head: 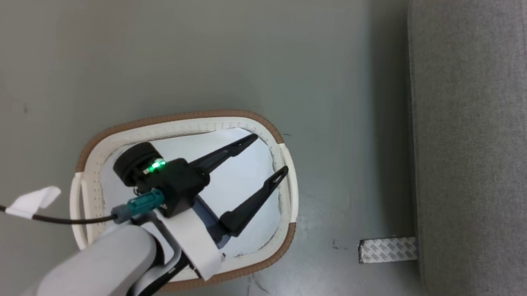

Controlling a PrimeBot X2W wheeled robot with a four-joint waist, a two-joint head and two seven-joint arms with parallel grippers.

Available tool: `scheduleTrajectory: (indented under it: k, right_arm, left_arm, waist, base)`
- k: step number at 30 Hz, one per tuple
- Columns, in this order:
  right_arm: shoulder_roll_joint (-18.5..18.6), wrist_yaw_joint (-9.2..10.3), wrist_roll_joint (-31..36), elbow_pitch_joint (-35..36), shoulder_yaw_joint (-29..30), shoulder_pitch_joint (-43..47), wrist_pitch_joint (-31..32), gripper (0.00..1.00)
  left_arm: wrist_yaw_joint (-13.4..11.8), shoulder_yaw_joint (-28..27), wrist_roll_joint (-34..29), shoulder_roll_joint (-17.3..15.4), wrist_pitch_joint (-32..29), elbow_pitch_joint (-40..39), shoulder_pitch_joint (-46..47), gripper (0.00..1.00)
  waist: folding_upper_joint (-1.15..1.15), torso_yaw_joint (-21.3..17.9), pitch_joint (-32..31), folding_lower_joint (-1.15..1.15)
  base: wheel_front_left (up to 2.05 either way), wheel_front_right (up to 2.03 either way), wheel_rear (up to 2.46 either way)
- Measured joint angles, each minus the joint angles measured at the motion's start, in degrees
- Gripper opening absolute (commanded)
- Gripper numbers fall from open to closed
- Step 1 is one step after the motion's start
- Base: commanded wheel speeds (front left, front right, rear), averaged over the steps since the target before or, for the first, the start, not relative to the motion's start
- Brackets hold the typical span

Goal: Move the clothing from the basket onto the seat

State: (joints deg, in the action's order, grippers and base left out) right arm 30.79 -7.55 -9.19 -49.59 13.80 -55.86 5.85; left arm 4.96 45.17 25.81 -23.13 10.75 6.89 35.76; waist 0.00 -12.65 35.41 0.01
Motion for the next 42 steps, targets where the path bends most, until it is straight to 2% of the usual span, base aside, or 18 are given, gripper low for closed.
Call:
scheduleTrajectory:
  k: [9,10,11,12,13,22,28,37,42]
  right_arm:
    - [-1.8,0.0,1.21,-4.21,-1.88,-0.38,0.7,0.0]
    - [-1.94,0.0,1.67,-4.26,-2.19,-0.49,0.49,0.1]
    - [-2.09,0.0,2.09,-4.31,-2.5,-0.64,0.08,0.43]
    - [-2.21,0.0,2.23,-4.31,-2.85,-0.88,0.05,0.91]
    - [-2.26,0.0,2.6,-4.31,-3.09,-1.2,0.07,1.0]
    - [-2.23,0.0,2.5,-5.94,-7.94,0.87,4.27,1.0]
    - [1.81,0.0,-1.6,-4.97,-14.8,5.31,6.95,1.0]
    - [7.08,0.0,-10.98,8.43,-25.98,10.99,6.67,1.0]
    - [8.25,0.0,-15.29,17.31,-27.91,15.1,5.1,1.0]
  left_arm:
    - [-0.45,-0.04,0.07,-0.53,0.43,0.15,0.34,1.0]
    - [-0.46,0.0,0.08,-0.53,0.45,0.24,0.31,1.0]
    - [-0.46,0.07,0.13,-0.53,0.51,0.36,0.21,1.0]
    - [-0.47,0.11,0.41,-0.53,0.55,0.55,0.04,1.0]
    - [-0.48,0.14,0.47,-0.52,0.69,0.79,-0.14,1.0]
    - [-0.89,0.92,2.19,2.32,2.24,4.38,-2.66,1.0]
    - [-2.02,-0.1,4.01,4.85,3.67,7.42,-5.87,1.0]
    - [-4.97,-6.09,5.45,6.97,4.33,8.76,-12.21,1.0]
    - [-6.43,-12.22,5.45,6.87,4.37,7.05,-15.67,1.0]
  waist:
    - [0.0,-0.36,0.3,0.0]
    - [0.0,-0.43,0.07,0.0]
    - [0.0,-0.5,-0.23,0.0]
    - [0.0,-0.56,-0.63,-0.01]
    - [0.0,-0.64,-1.08,0.0]
    - [0.0,-0.89,-8.41,-0.01]
    - [0.0,-0.58,-16.29,-0.01]
    - [0.0,0.48,-28.56,-0.03]
    - [0.0,1.84,-34.12,-0.03]
  base:
    - [0.0,0.0,0.0]
    - [0.0,0.0,0.0]
    - [0.0,0.0,0.0]
    - [0.0,0.0,0.0]
    - [0.0,0.0,0.0]
    - [0.0,0.0,0.0]
    - [0.0,0.0,0.0]
    - [0.0,0.0,0.0]
    - [0.0,0.0,0.0]
